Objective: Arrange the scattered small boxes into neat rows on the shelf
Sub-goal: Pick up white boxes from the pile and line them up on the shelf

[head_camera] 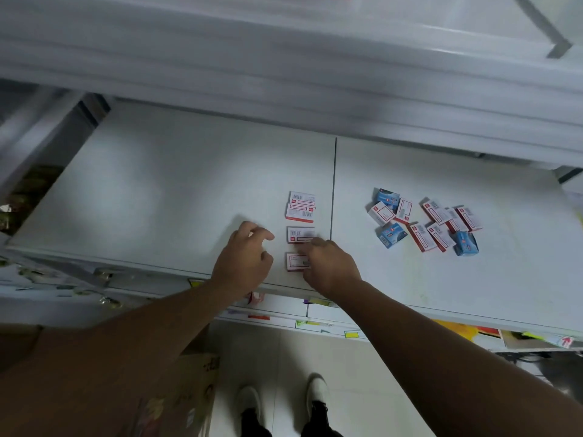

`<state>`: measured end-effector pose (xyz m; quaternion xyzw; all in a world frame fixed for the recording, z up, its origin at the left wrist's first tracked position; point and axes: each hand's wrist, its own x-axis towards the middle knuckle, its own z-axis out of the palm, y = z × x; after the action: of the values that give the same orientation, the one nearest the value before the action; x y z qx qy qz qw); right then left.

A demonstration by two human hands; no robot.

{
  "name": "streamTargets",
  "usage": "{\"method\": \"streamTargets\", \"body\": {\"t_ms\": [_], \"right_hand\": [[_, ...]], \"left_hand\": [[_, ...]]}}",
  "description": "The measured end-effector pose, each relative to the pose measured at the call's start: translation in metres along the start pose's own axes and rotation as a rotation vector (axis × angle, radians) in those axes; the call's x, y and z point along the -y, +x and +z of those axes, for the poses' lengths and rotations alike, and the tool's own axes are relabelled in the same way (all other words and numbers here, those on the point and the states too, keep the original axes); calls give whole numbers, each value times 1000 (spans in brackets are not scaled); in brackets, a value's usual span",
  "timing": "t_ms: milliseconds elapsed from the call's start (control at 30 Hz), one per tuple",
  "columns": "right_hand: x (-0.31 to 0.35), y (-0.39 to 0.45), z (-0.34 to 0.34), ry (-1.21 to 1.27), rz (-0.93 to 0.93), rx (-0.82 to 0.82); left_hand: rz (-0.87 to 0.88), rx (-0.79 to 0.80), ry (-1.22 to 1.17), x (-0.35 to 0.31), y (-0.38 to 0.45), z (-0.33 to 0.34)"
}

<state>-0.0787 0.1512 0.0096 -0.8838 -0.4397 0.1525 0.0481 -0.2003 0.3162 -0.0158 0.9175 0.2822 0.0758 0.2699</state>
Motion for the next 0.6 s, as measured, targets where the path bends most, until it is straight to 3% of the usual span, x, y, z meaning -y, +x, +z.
{"method": "streamTargets", "body": {"t_ms": [300,500,600], "right_hand": [[-5,-10,6,127,58,-51],[-20,-34,-2,410,183,-127],[-20,-42,2,676,305,-165]], "left_hand": [[-85,-47,-186,-14,-19,21],[-286,-45,-473,-27,-35,21],[-349,-28,-578,-35,-41,22]]}}
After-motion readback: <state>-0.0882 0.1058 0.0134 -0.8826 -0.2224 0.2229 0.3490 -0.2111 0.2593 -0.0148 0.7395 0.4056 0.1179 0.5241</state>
